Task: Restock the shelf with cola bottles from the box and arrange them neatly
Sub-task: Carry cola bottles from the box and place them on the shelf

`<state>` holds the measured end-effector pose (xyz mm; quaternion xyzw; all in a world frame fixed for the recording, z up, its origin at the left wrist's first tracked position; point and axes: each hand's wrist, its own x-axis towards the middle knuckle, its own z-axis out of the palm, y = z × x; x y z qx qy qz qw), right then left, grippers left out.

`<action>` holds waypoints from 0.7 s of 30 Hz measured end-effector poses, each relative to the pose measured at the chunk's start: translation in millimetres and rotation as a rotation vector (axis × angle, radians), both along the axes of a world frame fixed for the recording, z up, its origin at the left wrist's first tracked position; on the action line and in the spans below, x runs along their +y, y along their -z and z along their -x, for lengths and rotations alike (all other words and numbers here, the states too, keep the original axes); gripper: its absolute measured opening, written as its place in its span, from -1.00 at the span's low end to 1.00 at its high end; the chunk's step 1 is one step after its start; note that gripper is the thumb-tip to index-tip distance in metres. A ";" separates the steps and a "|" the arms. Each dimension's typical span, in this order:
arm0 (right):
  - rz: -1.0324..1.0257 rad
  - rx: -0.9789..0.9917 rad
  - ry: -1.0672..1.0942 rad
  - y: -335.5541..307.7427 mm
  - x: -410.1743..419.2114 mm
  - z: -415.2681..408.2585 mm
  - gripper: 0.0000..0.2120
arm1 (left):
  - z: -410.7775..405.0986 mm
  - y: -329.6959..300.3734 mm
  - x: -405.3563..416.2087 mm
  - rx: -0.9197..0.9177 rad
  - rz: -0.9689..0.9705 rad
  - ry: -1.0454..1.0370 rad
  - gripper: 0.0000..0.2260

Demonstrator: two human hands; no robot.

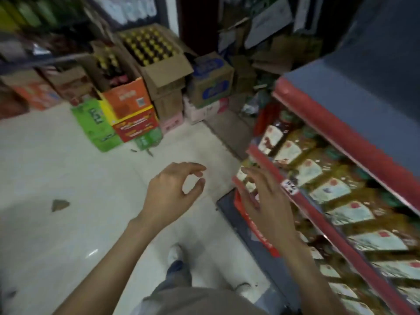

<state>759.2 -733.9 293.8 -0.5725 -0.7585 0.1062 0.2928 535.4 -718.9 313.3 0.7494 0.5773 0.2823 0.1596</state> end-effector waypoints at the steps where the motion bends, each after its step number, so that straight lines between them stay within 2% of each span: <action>1: 0.030 -0.020 -0.026 11.2 12.5 23.5 -0.66 | 29.1 8.9 6.0 0.025 0.043 -0.035 -0.66; 4: 0.152 -0.060 -0.100 43.9 53.3 95.8 -0.64 | 111.6 46.8 26.1 0.039 0.185 -0.141 -0.71; 6: 0.251 -0.064 -0.133 66.7 81.2 139.5 -0.70 | 158.0 75.4 37.4 0.015 0.284 -0.222 -0.77; 10: 0.466 -0.111 -0.186 99.9 136.6 212.3 -0.73 | 231.1 122.8 58.4 -0.052 0.476 -0.401 -0.74; 15: 0.570 -0.128 -0.229 121.7 218.7 280.6 -0.70 | 294.2 152.9 115.9 -0.106 0.550 -0.598 -0.73; 21: 0.614 -0.120 -0.292 142.4 351.8 358.9 -0.66 | 362.5 171.4 235.9 -0.145 0.584 -0.712 -0.69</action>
